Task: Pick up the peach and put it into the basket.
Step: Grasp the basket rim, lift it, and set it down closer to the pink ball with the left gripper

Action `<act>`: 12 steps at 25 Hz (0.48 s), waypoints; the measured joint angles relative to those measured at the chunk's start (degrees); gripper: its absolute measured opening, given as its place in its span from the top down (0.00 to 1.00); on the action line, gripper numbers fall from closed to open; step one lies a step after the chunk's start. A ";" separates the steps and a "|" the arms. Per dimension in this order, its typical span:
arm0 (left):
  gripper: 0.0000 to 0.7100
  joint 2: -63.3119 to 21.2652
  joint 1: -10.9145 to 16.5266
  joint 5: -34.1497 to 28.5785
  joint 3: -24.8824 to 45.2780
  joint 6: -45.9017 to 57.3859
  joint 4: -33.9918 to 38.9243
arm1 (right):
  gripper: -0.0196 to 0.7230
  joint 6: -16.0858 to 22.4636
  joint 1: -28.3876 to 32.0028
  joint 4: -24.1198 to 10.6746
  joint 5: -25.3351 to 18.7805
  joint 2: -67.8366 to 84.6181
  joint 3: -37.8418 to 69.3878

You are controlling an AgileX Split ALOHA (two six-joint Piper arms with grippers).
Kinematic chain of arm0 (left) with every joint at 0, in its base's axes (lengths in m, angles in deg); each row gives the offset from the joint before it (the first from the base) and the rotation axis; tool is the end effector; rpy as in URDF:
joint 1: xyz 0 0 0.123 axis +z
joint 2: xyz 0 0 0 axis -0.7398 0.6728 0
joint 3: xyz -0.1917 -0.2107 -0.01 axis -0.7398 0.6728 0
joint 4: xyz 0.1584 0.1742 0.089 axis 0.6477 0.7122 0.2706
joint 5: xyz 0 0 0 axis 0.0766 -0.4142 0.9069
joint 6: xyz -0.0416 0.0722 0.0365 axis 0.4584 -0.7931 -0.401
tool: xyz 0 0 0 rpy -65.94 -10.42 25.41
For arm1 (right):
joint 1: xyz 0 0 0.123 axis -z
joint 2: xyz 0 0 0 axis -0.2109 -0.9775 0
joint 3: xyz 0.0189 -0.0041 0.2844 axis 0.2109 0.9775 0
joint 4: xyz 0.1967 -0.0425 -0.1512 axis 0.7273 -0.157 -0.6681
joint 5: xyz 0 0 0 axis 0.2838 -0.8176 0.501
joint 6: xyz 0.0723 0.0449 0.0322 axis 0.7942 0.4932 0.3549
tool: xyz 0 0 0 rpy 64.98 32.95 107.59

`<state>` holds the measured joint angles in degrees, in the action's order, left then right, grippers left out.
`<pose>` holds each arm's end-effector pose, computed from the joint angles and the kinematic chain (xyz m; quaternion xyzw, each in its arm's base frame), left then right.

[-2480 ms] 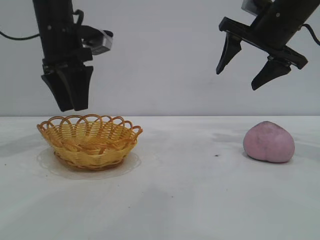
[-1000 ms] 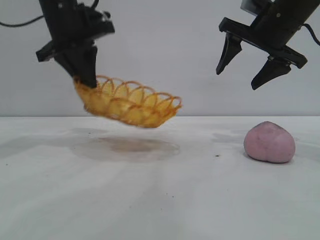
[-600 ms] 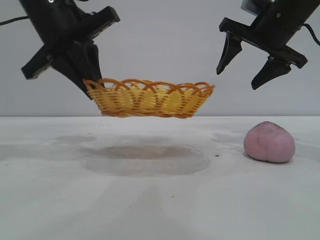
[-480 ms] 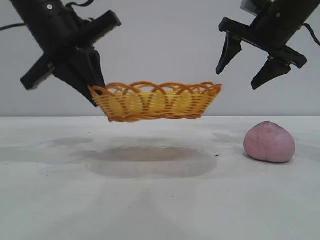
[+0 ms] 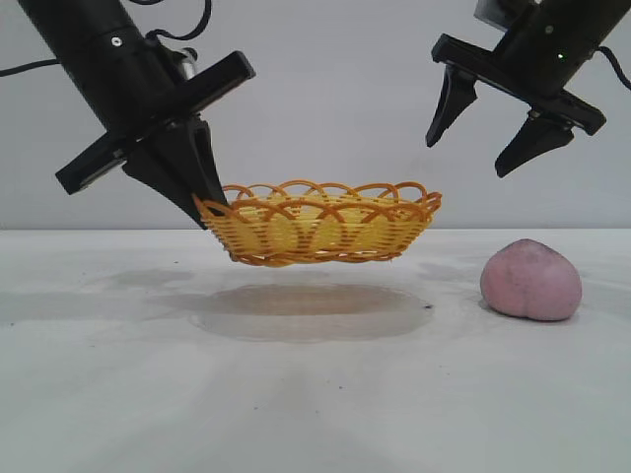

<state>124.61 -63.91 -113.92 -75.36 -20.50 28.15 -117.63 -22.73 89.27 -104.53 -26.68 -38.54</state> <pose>0.3723 -0.1539 0.1676 0.0509 0.9546 -0.2803 0.0872 0.4126 0.1105 0.1956 -0.0486 0.9283 0.2346 0.2843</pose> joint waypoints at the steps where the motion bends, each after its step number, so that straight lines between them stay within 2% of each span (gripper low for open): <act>1: 1.00 0.22 0.00 0.01 0.00 0.26 -0.11 | 0.27 0.00 0.00 0.00 0.00 0.00 0.00; 11: 1.00 4.33 0.00 0.50 0.00 0.51 -1.19 | 0.27 -0.02 0.00 0.00 0.00 0.00 0.00; 12: 0.91 4.64 0.00 0.60 0.00 0.51 -1.70 | 0.27 -0.02 0.00 0.00 0.00 0.00 0.00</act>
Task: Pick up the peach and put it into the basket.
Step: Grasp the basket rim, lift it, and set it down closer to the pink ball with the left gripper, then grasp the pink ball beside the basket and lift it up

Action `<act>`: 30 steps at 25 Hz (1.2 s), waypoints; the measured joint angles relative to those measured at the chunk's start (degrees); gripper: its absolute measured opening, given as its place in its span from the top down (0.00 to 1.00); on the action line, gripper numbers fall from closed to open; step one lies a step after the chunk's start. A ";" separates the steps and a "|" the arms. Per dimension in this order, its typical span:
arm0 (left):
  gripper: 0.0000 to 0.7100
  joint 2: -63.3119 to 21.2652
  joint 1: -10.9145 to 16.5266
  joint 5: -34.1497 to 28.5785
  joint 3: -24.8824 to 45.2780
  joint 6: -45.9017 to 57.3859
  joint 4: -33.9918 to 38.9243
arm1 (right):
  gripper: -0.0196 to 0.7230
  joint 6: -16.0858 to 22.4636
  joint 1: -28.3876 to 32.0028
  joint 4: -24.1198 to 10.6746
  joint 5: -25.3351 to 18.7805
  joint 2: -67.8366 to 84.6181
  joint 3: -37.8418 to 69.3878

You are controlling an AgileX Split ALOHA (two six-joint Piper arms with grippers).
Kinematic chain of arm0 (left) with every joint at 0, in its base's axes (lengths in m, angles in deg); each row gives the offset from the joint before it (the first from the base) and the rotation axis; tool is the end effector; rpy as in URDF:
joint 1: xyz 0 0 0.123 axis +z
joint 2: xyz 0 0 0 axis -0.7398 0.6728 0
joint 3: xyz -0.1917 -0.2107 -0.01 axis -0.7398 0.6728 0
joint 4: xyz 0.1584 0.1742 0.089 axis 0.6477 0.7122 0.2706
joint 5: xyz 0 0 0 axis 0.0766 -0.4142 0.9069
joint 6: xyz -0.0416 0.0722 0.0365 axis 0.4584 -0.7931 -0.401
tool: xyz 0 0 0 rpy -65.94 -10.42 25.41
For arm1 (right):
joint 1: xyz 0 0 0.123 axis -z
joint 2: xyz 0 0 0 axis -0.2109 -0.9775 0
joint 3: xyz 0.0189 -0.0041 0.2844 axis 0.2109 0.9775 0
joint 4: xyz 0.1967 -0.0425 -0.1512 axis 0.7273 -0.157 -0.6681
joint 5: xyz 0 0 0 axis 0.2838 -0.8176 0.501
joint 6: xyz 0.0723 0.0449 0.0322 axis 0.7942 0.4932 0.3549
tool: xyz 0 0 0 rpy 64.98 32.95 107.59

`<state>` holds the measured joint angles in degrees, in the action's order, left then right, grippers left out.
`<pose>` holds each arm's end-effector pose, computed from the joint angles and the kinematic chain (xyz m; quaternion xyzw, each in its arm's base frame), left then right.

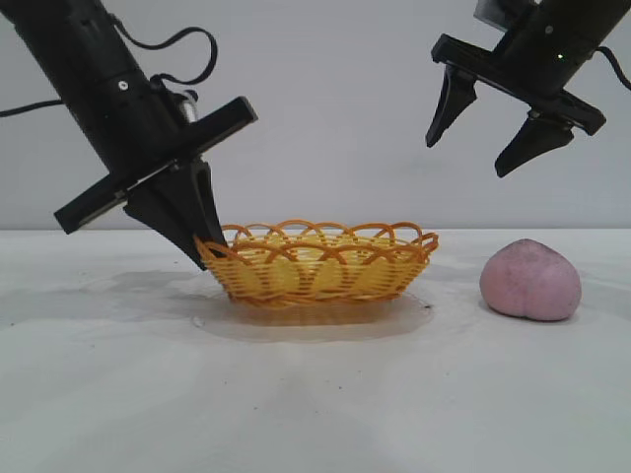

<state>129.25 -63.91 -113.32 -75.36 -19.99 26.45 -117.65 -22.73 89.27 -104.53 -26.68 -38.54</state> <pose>0.3758 -0.1560 0.1360 0.0249 0.9581 -0.2806 0.0528 0.4126 0.1105 0.1956 -0.0487 0.9283 0.2346 0.2844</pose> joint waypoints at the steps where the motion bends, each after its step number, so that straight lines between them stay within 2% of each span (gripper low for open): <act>1: 0.91 0.00 0.00 0.00 0.00 0.00 -0.09 | 0.27 0.00 0.00 0.00 0.00 0.00 0.00; 2: 0.91 0.00 0.00 0.00 0.00 0.00 -0.35 | 0.27 0.00 0.00 0.00 0.00 0.00 0.00; 7: 0.59 0.00 0.00 -0.40 0.00 0.00 -1.07 | 0.27 0.00 0.00 0.00 -0.12 0.00 -0.09; 9: 0.51 0.00 0.00 -1.09 0.00 0.00 -1.76 | 0.27 0.00 0.00 0.00 -0.48 0.00 -0.09; 12: 0.53 0.00 0.00 -3.03 0.00 -0.99 -3.07 | 0.27 -0.74 0.00 0.00 -1.58 0.00 -0.09; 13: 0.47 0.00 0.00 -3.87 0.00 -1.57 -3.22 | 0.27 -1.05 0.00 0.00 -2.10 0.00 -0.09; 18: 0.49 -1.75 0.00 -6.50 0.00 -3.07 -0.88 | 0.27 -3.62 0.00 -0.12 -5.36 0.00 -0.09; 22: 0.49 -5.16 0.00 -6.84 0.00 -3.12 5.94 | 0.27 -4.58 0.00 -2.42 -7.52 0.00 -0.09; 27: 0.49 -8.98 0.00 -7.43 0.00 0.28 17.84 | 0.27 -4.70 0.00 -6.03 -10.50 1.57 -0.09; 30: 0.49 -10.77 0.00 -7.98 0.00 2.89 24.21 | 0.27 -3.19 0.00 -8.59 -13.02 3.30 -0.09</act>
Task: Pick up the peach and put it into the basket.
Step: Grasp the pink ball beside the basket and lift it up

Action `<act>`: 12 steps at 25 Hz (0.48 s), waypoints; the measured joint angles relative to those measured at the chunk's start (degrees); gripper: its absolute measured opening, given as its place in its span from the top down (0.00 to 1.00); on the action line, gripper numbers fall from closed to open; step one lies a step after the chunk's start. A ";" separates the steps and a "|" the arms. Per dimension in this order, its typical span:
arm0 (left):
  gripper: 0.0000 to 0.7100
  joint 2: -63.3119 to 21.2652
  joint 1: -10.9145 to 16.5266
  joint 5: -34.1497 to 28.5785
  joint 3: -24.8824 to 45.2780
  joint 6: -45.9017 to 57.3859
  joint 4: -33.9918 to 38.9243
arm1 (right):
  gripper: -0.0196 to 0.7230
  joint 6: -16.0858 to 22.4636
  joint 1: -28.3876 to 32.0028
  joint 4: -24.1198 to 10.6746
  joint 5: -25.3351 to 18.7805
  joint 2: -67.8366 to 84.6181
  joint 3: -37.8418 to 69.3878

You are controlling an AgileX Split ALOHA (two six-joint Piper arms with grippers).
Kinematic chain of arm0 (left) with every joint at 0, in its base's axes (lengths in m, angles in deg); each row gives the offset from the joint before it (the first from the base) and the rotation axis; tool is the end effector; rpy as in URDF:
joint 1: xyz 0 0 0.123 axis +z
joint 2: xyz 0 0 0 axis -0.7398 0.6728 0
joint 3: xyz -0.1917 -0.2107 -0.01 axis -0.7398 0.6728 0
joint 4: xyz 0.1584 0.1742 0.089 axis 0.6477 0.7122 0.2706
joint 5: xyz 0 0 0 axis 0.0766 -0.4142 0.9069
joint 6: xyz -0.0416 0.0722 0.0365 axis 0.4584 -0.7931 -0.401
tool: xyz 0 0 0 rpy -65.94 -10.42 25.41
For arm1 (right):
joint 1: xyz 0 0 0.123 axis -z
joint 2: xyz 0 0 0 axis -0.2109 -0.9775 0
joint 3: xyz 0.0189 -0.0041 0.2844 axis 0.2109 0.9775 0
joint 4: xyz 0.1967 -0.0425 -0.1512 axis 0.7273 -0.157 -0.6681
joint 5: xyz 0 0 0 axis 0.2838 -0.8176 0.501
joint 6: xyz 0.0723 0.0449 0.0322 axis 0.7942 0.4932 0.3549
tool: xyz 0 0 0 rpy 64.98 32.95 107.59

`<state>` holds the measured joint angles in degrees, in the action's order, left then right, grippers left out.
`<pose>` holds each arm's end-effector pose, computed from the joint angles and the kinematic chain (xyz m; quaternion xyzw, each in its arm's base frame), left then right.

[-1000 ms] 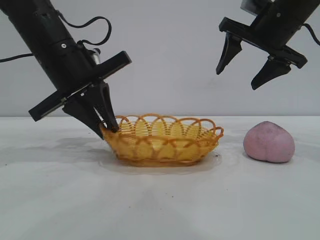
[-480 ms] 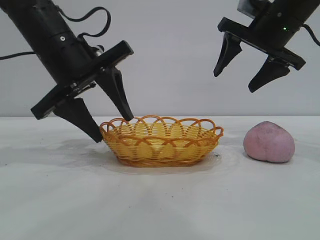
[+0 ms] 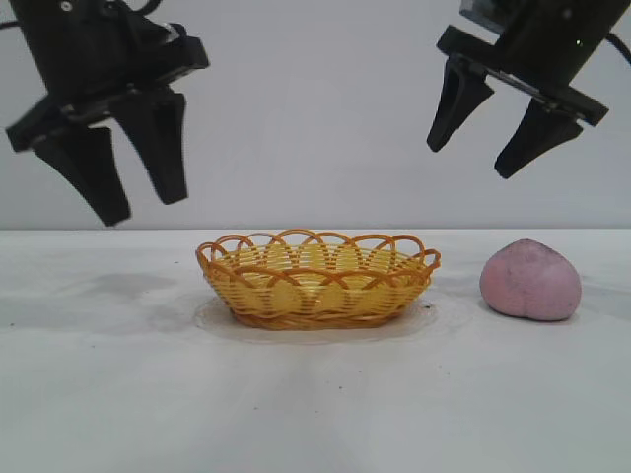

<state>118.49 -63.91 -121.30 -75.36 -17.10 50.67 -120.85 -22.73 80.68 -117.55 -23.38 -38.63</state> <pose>0.3543 -0.1285 0.1961 0.1665 0.9721 -0.1469 0.0756 0.3885 0.1114 0.2102 -0.1698 0.9348 0.2229 0.2182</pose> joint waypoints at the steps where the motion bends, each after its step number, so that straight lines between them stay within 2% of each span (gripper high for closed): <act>1: 0.49 -0.35 0.00 -0.11 0.00 0.82 1.94 | 0.27 0.75 0.00 -0.81 -1.04 0.31 0.00; 7: 0.49 -2.33 0.00 -0.11 0.00 4.68 10.53 | 0.27 5.24 -0.09 -4.63 -8.98 0.68 0.00; 12: 0.49 -2.47 0.00 -1.30 0.00 7.21 14.62 | 0.27 7.70 -0.09 -7.62 -10.41 0.68 0.00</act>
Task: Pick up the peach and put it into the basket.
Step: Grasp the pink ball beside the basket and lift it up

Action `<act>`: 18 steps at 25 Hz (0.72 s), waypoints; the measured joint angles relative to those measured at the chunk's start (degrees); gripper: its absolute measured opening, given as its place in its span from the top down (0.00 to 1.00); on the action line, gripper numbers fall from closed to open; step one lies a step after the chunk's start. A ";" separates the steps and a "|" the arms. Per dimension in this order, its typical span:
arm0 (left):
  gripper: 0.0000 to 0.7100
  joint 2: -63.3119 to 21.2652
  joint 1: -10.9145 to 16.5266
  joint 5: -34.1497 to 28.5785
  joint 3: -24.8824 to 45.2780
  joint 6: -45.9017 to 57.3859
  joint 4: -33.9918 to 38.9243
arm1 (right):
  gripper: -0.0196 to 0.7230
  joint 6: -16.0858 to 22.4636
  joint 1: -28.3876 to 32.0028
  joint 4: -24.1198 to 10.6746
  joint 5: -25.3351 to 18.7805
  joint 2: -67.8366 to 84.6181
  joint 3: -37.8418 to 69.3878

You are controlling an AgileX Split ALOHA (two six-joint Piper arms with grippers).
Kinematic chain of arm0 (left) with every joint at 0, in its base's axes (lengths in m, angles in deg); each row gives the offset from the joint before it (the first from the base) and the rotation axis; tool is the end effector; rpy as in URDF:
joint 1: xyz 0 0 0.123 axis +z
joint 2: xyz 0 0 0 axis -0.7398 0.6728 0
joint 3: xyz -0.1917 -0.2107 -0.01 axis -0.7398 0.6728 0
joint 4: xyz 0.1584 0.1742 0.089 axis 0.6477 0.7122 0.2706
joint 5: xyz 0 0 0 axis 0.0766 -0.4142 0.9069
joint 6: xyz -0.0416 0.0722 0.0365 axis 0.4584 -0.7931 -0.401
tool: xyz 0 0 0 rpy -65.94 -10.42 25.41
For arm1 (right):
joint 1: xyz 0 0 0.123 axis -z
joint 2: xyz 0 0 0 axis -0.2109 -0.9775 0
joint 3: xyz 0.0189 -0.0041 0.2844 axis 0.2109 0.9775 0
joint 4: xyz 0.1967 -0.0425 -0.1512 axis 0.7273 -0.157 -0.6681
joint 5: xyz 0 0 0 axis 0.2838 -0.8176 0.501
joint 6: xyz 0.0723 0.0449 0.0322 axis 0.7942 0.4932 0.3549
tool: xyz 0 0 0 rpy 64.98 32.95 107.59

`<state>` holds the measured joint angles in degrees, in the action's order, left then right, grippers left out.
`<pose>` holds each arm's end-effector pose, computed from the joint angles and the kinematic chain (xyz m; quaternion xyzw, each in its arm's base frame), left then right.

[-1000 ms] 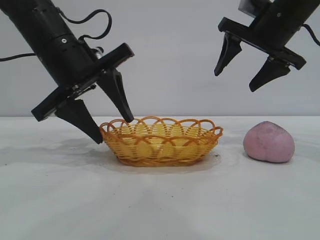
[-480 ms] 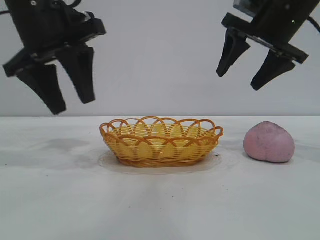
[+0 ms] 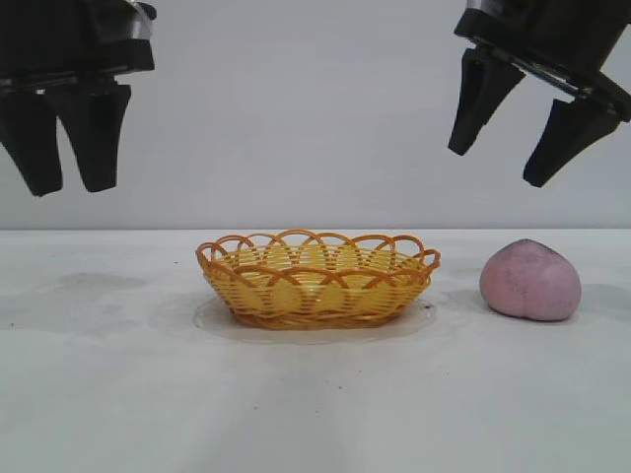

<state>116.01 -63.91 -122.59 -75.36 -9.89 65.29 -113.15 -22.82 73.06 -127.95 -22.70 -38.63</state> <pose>0.3524 -0.1092 0.2083 0.1747 0.9797 -0.0460 0.0865 0.3706 0.1075 0.2076 -0.1734 0.9542 0.2117 0.1209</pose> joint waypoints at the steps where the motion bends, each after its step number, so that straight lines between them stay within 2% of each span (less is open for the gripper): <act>1: 0.49 -0.10 0.00 -1.21 0.00 0.12 0.25 | 0.27 0.11 0.00 -0.11 0.00 0.00 0.00; 3: 0.49 -0.90 0.00 -4.11 0.27 0.51 1.19 | 0.27 0.09 0.00 -0.22 0.11 0.00 0.00; 7: 0.49 -6.81 0.00 -5.09 3.17 3.38 5.47 | 0.27 0.09 0.00 -0.22 1.82 0.00 0.00; 12: 0.49 -20.76 0.00 -5.32 9.33 5.47 7.54 | 0.27 0.09 0.00 -0.22 5.42 0.00 0.00; 18: 0.49 -39.94 0.00 -5.32 22.65 6.85 9.71 | 0.27 0.09 0.00 -0.22 8.80 0.00 0.00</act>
<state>76.08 -63.91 -127.91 -52.71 -3.04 74.99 -113.06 -22.82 72.84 -119.15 -22.70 -38.63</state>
